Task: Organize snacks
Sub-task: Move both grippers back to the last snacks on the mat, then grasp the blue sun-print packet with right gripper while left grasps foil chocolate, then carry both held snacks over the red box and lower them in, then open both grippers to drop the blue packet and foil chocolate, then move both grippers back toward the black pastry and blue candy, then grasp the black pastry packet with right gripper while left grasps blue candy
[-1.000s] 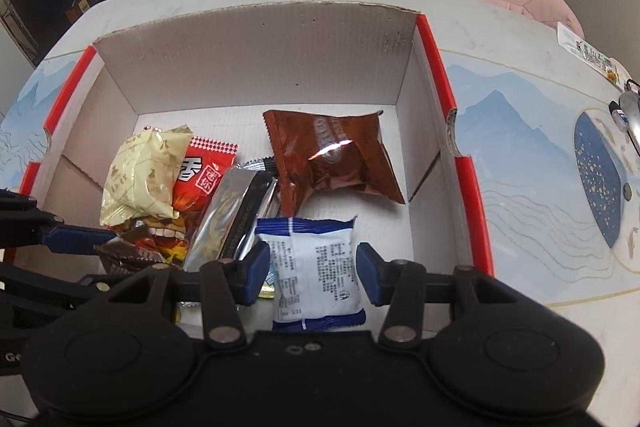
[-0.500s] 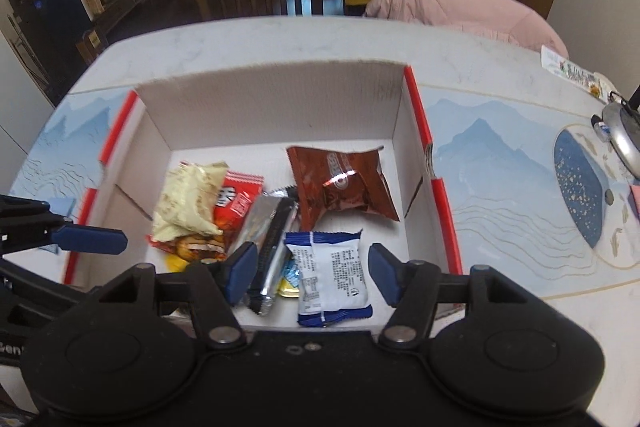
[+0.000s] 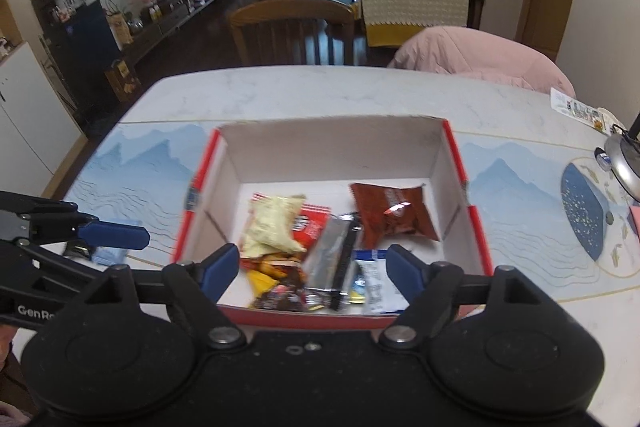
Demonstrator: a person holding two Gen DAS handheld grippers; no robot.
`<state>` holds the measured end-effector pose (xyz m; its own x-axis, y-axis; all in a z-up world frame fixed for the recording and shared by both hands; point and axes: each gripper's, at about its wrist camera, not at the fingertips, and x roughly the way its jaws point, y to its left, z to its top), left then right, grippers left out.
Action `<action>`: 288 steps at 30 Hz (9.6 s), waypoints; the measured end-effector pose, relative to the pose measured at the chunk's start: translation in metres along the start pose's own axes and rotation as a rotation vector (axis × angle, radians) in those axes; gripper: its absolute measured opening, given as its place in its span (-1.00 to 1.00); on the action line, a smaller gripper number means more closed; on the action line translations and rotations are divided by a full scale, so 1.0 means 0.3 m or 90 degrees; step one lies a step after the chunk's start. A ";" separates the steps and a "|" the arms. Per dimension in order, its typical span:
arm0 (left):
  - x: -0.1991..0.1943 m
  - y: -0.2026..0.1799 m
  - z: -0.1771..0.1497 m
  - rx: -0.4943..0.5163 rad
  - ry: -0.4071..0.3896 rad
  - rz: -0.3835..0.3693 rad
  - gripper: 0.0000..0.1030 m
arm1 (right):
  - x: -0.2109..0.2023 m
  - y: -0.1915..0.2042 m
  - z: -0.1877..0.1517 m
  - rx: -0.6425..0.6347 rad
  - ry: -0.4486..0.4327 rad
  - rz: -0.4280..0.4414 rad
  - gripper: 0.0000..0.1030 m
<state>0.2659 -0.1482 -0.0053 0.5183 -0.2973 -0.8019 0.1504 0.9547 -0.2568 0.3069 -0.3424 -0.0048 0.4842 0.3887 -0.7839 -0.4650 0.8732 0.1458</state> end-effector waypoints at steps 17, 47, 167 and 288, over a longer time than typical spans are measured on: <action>-0.287 0.403 -0.229 -0.070 -0.041 0.059 0.66 | 0.024 0.426 -0.041 -0.040 -0.011 0.093 0.96; -0.184 0.926 -0.568 -0.287 0.078 0.192 0.66 | 0.510 0.818 -0.063 -0.085 0.114 0.064 0.94; 0.420 -0.121 0.084 0.010 0.144 0.083 -0.40 | 0.390 -0.234 -0.038 0.023 0.128 -0.038 -0.09; -0.151 0.702 -0.644 -0.190 -0.036 0.181 0.60 | 0.743 1.224 -0.045 -0.707 0.203 0.323 0.17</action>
<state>0.1114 0.0639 -0.1273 0.5500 -0.0127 -0.8351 -0.2526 0.9505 -0.1809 0.2341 0.0609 -0.1341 -0.0583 0.3839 -0.9215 -0.9914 -0.1303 0.0084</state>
